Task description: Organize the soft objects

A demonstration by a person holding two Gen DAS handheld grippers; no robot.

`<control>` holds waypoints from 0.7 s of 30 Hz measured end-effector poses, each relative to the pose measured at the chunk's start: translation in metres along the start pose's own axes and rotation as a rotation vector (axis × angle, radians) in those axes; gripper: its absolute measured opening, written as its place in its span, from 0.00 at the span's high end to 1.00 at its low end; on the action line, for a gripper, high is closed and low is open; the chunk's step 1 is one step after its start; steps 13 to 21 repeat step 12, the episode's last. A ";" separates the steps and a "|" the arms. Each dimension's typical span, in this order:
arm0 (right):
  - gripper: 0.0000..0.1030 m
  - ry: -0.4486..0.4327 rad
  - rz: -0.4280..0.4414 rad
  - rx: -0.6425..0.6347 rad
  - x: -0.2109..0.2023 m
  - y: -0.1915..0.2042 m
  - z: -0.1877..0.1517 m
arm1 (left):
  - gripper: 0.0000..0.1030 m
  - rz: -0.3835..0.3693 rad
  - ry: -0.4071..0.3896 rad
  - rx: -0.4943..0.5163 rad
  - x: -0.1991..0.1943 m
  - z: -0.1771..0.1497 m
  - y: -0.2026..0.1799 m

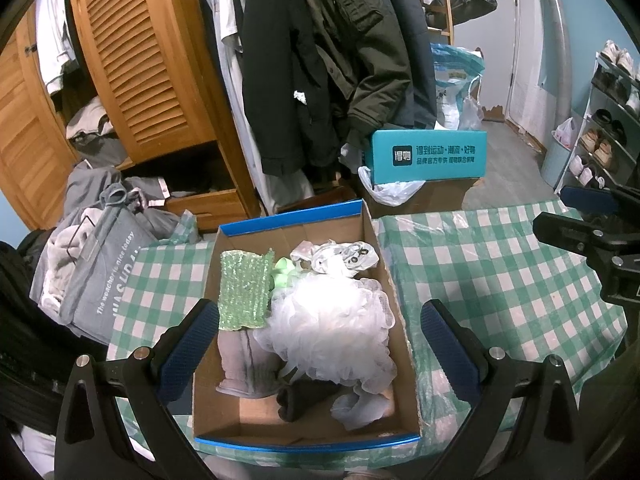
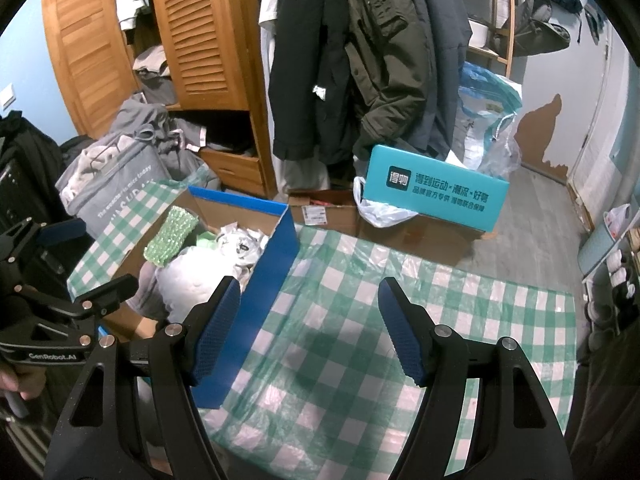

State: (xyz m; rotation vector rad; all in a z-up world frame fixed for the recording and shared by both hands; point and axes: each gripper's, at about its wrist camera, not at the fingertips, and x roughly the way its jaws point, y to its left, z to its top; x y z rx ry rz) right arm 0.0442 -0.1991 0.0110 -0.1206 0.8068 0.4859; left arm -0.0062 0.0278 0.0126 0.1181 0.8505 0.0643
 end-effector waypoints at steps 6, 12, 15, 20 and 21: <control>0.31 0.003 0.002 0.000 -0.001 -0.001 -0.001 | 0.01 -0.005 0.008 0.001 0.000 -0.003 -0.001; 0.31 0.001 0.000 0.001 -0.001 0.000 0.000 | 0.01 -0.015 0.011 0.014 0.000 -0.004 -0.007; 0.31 0.001 0.000 0.001 -0.001 0.000 0.000 | 0.01 -0.015 0.011 0.014 0.000 -0.004 -0.007; 0.31 0.001 0.000 0.001 -0.001 0.000 0.000 | 0.01 -0.015 0.011 0.014 0.000 -0.004 -0.007; 0.31 0.001 0.000 0.001 -0.001 0.000 0.000 | 0.01 -0.015 0.011 0.014 0.000 -0.004 -0.007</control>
